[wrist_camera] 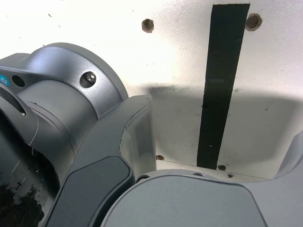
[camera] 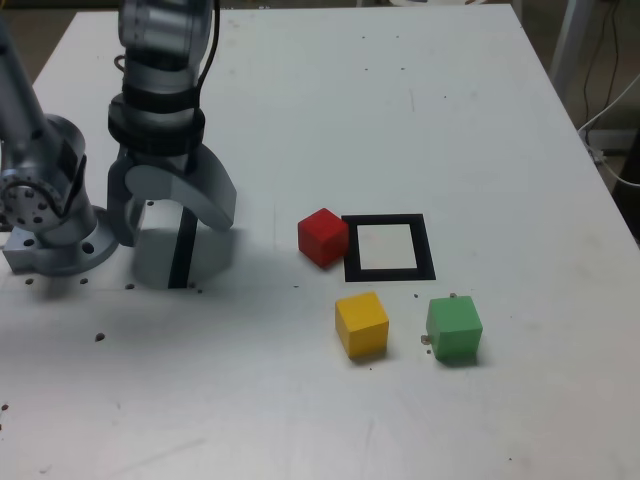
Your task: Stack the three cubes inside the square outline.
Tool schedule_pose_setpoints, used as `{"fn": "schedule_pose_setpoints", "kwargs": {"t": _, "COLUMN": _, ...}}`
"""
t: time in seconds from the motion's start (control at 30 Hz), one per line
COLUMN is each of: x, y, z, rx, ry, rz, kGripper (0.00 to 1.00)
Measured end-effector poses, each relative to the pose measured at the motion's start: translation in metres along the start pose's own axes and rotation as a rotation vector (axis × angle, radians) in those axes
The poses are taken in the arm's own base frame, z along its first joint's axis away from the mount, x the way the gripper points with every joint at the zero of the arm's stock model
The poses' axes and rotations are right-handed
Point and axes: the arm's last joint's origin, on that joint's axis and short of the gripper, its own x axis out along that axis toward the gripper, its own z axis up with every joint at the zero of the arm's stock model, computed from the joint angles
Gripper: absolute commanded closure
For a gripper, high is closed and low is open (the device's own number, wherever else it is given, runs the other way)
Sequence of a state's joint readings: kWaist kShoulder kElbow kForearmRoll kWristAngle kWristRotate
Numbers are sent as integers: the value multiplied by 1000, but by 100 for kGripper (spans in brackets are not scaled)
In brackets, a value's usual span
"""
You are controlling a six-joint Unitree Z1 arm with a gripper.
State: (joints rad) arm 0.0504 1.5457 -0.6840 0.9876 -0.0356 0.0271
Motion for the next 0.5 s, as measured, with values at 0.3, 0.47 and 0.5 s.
{"fn": "schedule_pose_setpoints", "kwargs": {"t": 0.3, "x": 0, "y": 0, "z": 0, "rx": 0, "ry": -3, "rz": 0, "kGripper": 0}}
{"fn": "schedule_pose_setpoints", "kwargs": {"t": 0.47, "x": 0, "y": 0, "z": 0, "rx": 3, "ry": -3, "rz": 0, "kGripper": 0}}
{"fn": "schedule_pose_setpoints", "kwargs": {"t": 0.5, "x": 0, "y": 0, "z": 0, "rx": 6, "ry": -3, "rz": 0, "kGripper": 0}}
